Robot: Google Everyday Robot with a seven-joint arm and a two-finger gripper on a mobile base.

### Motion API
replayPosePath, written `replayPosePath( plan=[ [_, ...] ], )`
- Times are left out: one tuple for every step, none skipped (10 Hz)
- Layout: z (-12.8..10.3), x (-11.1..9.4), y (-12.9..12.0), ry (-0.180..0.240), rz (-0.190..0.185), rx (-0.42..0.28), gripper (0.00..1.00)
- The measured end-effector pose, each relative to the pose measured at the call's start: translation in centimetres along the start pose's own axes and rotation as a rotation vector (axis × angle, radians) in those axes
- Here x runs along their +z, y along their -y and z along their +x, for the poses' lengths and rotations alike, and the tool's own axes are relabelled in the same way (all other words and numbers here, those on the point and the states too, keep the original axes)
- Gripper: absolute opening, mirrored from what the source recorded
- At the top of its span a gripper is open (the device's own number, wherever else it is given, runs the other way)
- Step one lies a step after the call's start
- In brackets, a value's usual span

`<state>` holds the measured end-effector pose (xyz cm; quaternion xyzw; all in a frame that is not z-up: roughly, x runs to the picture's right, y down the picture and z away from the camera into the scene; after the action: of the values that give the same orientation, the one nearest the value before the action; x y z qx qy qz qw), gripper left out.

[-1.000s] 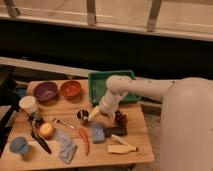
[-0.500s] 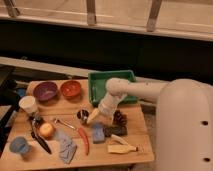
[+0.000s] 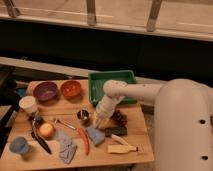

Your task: Wipe tray with sponge

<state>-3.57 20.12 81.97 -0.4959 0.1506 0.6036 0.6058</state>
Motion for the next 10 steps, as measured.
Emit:
replayPosePath(
  plan=[
    [0.1, -0.1, 0.1, 0.002, 0.003, -0.003, 0.06],
    [0.1, 0.0, 0.0, 0.001, 0.006, -0.007, 0.01],
    [0.2, 0.0, -0.1, 0.0, 0.008, -0.01, 0.0],
    [0.3, -0.1, -0.1, 0.001, 0.01, -0.012, 0.0],
    [0.4, -0.4, 0.0, 0.01, 0.018, -0.01, 0.0],
    [0.2, -1.2, 0.0, 0.035, 0.025, 0.001, 0.0],
    [0.1, -2.1, 0.1, 0.056, 0.034, 0.011, 0.0],
    [0.0, -3.9, 0.2, 0.097, 0.049, 0.026, 0.0],
    [-0.2, -6.2, 0.4, 0.142, 0.072, 0.044, 0.0],
    [-0.3, -7.7, 0.6, 0.173, 0.096, 0.061, 0.0]
  ],
)
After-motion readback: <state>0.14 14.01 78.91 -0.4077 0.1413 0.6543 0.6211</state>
